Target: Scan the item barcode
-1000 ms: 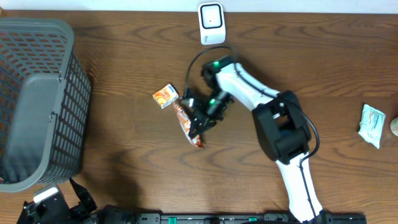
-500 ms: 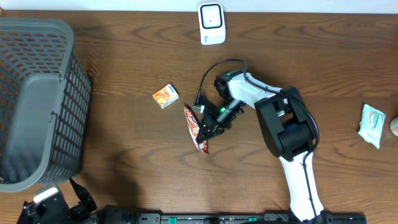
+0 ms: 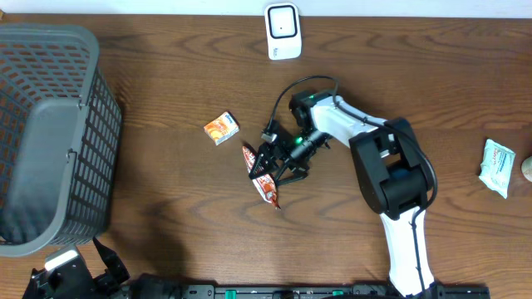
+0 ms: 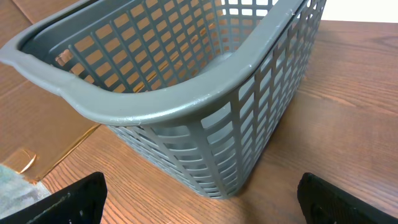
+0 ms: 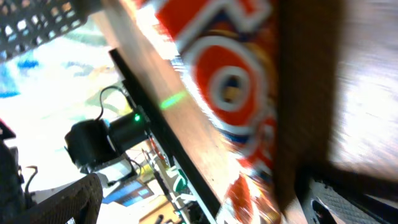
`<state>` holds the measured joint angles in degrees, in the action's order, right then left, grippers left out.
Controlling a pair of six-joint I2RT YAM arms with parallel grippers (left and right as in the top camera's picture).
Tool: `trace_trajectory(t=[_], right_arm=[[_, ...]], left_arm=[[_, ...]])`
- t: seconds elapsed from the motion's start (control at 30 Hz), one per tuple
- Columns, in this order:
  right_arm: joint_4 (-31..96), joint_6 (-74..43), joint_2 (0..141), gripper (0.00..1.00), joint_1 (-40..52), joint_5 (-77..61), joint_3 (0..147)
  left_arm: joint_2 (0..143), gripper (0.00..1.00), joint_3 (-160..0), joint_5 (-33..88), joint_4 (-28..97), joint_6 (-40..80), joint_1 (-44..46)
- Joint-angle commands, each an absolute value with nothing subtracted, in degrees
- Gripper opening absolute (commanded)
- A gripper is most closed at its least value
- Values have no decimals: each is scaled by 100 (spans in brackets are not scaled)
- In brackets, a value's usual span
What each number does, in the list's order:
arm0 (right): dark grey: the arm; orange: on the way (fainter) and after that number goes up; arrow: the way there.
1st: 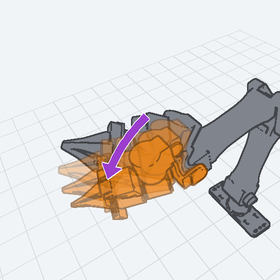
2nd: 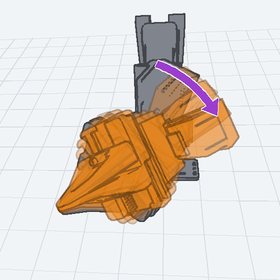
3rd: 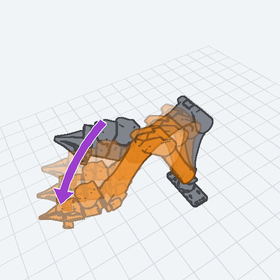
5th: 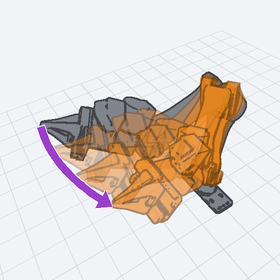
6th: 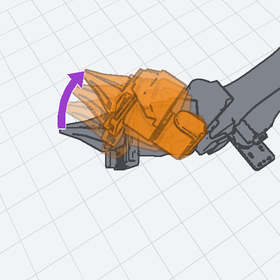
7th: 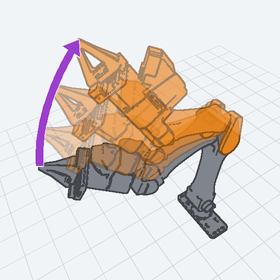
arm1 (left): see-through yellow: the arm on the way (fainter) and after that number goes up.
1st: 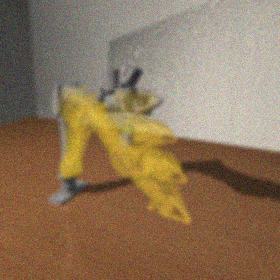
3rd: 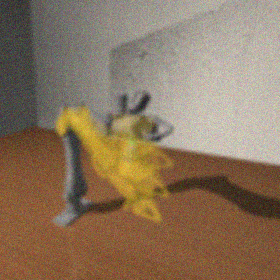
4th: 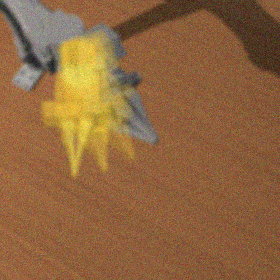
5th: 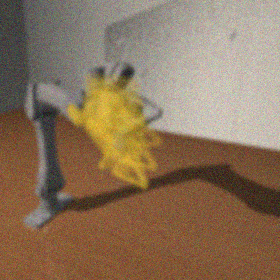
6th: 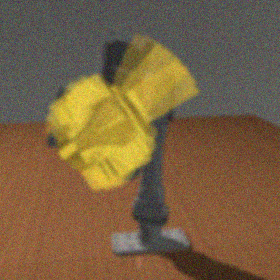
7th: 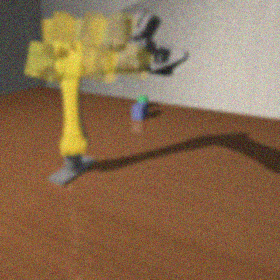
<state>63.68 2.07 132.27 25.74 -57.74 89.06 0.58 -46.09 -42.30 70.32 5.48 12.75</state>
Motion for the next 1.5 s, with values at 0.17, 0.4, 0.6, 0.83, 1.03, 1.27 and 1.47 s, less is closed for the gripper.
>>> trace_trajectory(t=[0.17, 0.4, 0.6, 0.83, 1.03, 1.27, 1.47], right_arm=[[6340, -565, 13568, 99, 2237, -2534, 9166], [6337, -996, 13388, 99, 2744, -1815, 9452], [6278, -1118, 13373, 99, 3328, -1413, 9450], [6130, -1299, 13373, 99, 3916, -1122, 9450], [6119, -1328, 13373, 99, 4320, -1031, 9450], [6123, -1463, 13373, 99, 4626, -757, 9450], [6095, -1457, 13373, 84, 4668, -755, 9432]], left_arm=[[16, 98, -4613, -4261, 7032, 473, 1256], [16, 98, -4613, -4261, 7032, 473, 1256], [16, 98, -4613, -4263, 7032, 473, 1256], [16, 98, -4613, -4263, 7032, 473, 1256], [16, 98, -4613, -4261, 7032, 473, 1256], [16, 98, -4613, -4261, 7032, 473, 1256], [16, 98, -4613, -4261, 7032, 473, 1256]])
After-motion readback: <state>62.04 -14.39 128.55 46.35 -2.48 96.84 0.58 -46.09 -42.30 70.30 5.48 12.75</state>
